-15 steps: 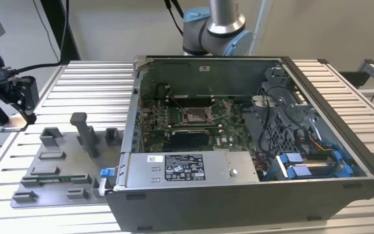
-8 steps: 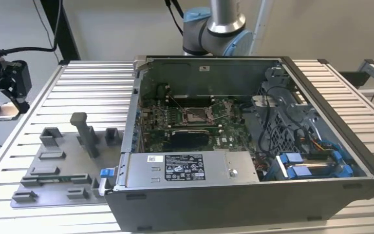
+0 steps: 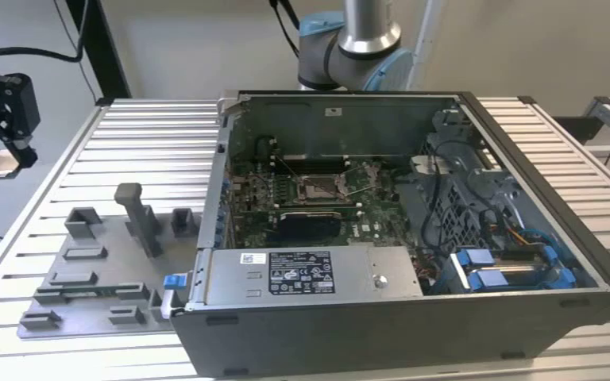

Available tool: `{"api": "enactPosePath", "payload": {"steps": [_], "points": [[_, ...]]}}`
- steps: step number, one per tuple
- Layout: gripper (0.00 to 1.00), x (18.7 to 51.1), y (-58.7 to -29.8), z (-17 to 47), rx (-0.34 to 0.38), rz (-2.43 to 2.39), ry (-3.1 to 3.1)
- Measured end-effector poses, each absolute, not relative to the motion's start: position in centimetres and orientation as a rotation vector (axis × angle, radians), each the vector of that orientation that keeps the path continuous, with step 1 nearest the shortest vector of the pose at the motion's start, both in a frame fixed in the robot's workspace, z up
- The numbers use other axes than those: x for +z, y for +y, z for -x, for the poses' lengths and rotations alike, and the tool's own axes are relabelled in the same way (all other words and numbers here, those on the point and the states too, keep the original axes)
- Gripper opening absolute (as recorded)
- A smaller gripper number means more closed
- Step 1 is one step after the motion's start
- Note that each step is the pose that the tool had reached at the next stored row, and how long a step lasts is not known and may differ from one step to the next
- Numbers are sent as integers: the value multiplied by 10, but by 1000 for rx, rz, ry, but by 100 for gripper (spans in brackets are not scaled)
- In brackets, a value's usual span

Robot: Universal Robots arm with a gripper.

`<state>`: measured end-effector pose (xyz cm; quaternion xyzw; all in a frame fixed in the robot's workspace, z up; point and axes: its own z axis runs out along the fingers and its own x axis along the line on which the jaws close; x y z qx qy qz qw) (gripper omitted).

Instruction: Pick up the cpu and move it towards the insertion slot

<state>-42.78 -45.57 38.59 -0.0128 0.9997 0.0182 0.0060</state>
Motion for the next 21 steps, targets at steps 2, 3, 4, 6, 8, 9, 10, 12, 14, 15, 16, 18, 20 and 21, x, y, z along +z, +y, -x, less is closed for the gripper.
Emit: {"api": "enactPosePath", "payload": {"steps": [2, 3, 4, 6, 8, 9, 10, 12, 14, 15, 16, 18, 20, 21], "points": [[0, 391, -456, 428, 57, 40, 3129], [0, 393, -456, 428, 57, 40, 3129], [0, 395, -456, 428, 57, 40, 3129], [0, 398, -456, 428, 57, 40, 3129], [0, 401, -456, 428, 57, 40, 3129], [0, 403, -456, 428, 57, 40, 3129], [0, 404, -456, 428, 57, 40, 3129], [0, 409, -456, 428, 57, 40, 3129], [0, 414, -456, 428, 57, 40, 3129], [0, 416, -456, 428, 57, 40, 3129], [0, 419, -456, 428, 57, 40, 3129], [0, 423, -456, 428, 57, 40, 3129], [0, 426, -456, 428, 57, 40, 3128], [0, 427, -456, 428, 57, 40, 3128]]}}
